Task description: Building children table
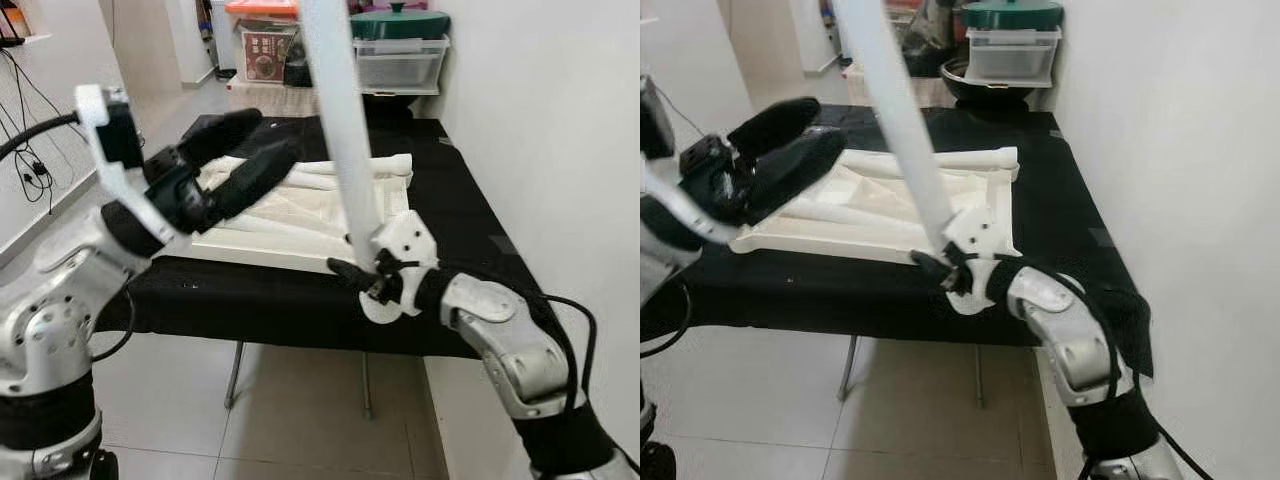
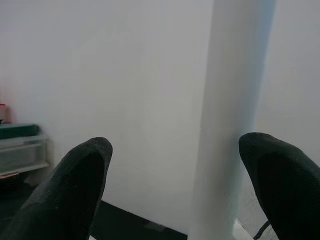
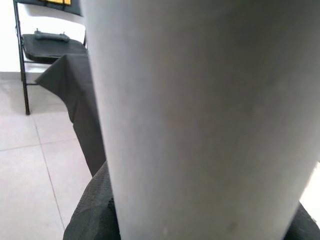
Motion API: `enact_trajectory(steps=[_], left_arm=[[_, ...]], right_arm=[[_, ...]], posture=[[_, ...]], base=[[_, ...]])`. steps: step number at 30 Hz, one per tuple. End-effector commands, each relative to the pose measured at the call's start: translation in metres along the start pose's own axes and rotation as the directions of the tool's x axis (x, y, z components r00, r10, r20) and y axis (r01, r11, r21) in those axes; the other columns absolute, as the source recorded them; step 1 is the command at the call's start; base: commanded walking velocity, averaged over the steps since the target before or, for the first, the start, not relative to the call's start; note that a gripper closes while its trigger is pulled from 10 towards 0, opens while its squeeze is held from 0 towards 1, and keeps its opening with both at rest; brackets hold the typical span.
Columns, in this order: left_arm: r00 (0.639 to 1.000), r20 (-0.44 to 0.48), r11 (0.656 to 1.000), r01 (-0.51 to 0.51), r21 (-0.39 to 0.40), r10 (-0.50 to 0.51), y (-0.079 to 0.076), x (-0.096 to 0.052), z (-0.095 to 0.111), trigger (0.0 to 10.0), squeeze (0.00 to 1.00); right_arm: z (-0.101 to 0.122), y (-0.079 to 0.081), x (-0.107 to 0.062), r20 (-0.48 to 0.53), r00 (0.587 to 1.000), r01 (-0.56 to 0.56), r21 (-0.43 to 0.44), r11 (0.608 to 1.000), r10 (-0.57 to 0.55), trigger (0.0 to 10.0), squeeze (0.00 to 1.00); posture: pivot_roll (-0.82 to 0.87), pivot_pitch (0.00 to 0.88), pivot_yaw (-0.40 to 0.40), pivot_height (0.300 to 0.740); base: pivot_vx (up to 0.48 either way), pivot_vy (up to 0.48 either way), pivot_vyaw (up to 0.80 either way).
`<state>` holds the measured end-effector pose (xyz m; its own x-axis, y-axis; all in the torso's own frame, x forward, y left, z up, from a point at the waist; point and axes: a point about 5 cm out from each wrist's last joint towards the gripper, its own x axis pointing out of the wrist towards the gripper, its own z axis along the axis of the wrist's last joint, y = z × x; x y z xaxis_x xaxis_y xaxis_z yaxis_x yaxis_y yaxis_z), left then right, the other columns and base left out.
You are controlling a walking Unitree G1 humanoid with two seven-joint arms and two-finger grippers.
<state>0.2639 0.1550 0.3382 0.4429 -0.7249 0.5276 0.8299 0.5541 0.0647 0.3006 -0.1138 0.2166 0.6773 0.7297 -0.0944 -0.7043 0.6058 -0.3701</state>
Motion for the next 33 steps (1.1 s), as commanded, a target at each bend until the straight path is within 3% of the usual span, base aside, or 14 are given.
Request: enact_trajectory(steps=[1,8,19,20,33], left_arm=[[1.0,0.001,1.0,0.023,0.001,-0.023,-0.001,0.006,0.001,10.0,0.0],[0.993,-0.022,0.993,0.11,-0.052,-0.112,-0.005,0.028,-0.014,10.0,0.0],[0.998,-0.061,0.999,0.024,0.04,-0.021,0.01,0.039,-0.02,10.0,0.0],[0.998,-0.065,0.999,-0.001,0.045,0.004,0.013,0.042,-0.022,0.0,0.0],[0.995,-0.101,0.999,-0.023,0.037,0.027,0.01,0.044,-0.039,0.0,0.0]], right_arm=[[0.003,0.004,0.001,0.013,1.0,-0.017,-0.024,1.0,0.018,10.0,0.0],[0.01,0.017,0.007,0.045,0.998,-0.046,-0.028,0.999,0.047,10.0,0.0],[0.015,0.027,0.012,0.069,0.995,-0.076,-0.034,0.997,0.078,10.0,0.0],[0.015,0.028,0.013,0.067,0.995,-0.076,-0.034,0.997,0.078,10.0,0.0],[0.008,0.03,0.022,0.013,1.0,-0.021,-0.028,0.999,0.022,10.0,0.0]], posture=[[-0.06,0.0,-0.009,0.74],[-0.08,0.0,0.018,0.74],[-0.07,0.0,0.024,0.74],[-0.07,0.0,0.023,0.74],[-0.07,0.003,0.019,0.74]], base=[[0.0,0.0,0.0],[0.0,0.0,0.0],[0.0,0.0,0.0],[0.0,0.0,0.0],[0.0,0.0,0.0]])
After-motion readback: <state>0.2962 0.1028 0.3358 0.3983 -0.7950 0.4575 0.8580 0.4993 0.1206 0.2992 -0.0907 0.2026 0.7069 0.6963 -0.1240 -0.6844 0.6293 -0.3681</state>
